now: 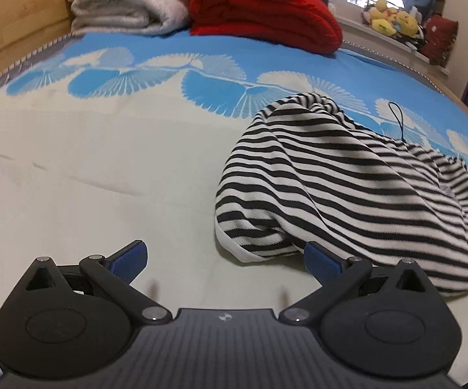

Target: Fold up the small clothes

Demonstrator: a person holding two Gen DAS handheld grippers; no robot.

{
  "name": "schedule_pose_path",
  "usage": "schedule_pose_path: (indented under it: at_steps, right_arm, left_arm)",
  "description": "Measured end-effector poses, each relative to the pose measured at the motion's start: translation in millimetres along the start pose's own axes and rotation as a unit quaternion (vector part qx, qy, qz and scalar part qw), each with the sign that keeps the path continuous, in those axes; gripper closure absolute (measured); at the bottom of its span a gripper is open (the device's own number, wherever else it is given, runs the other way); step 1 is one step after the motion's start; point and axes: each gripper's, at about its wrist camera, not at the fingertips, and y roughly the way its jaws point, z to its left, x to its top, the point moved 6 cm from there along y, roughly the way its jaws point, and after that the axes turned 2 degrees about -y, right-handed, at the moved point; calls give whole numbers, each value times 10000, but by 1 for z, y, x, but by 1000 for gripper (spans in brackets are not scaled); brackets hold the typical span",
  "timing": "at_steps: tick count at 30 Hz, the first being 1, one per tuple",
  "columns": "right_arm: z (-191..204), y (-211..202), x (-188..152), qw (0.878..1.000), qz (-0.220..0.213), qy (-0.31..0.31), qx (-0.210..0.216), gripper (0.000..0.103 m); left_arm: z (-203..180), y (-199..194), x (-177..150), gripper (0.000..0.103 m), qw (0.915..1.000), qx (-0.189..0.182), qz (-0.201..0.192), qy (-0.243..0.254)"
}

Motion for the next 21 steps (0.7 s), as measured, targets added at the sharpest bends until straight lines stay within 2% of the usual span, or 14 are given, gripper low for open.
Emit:
schedule_pose_path:
  at_steps: [3,5,6,8,11,15,16,17,18,21]
  right_arm:
    - [-33,12,12,9915,221,1272,152,18]
    - [-56,23,18,9719,369,2296,356,18]
    - [-64,28,21,9636,389,2614,407,19]
    - [-75,36,29,9543,340,2947,350,19]
    - [-84,53,41,9493,295,3125,169,19]
    - [-88,76,60,9447,192,3271,123,18]
    - [-88,81,64,9471,212,3202,59,25]
    - [-86,83,69,9518,213,3059,-60,81]
    - [-79,86,73,9608,247,2755,-173,85]
    - [-70,77,82,9650,-52,2608,-285,86]
  left_arm:
    - [10,9,9,0,9991,-143,201,-335]
    - [18,12,17,0,9981,-200,220,-537]
    - [21,13,23,0,9978,-194,198,-606]
    - [26,18,36,0,9983,-75,141,-559]
    - [33,29,53,0,9991,300,86,-296]
    - [47,42,59,0,9967,631,281,-415]
    - [50,46,58,0,9957,735,361,-433]
    - [51,49,56,0,9946,837,449,-411]
    - [50,51,56,0,9939,906,499,-376]
    - [45,52,54,0,9936,1021,473,-126]
